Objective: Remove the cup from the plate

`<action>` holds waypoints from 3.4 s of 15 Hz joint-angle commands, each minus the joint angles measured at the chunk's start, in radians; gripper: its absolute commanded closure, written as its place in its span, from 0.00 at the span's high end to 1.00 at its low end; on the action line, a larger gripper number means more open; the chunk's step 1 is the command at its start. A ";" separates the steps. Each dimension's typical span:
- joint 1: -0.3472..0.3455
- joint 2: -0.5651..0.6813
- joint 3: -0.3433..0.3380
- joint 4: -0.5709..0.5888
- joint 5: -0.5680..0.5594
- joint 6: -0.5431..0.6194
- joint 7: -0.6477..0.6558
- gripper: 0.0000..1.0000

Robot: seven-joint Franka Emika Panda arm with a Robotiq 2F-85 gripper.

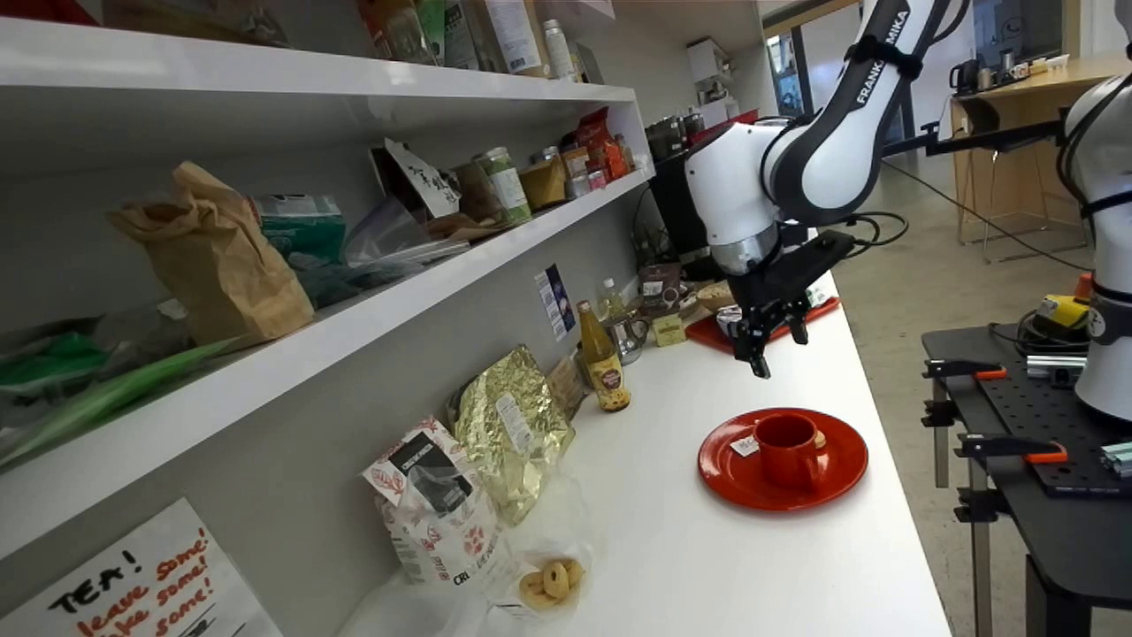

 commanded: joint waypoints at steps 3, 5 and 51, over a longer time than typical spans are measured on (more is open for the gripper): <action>0.016 0.124 -0.034 0.019 -0.093 0.065 0.143 1.00; 0.026 0.157 -0.045 0.023 -0.086 0.078 0.156 1.00; 0.203 0.235 -0.036 0.163 0.030 0.162 0.248 0.02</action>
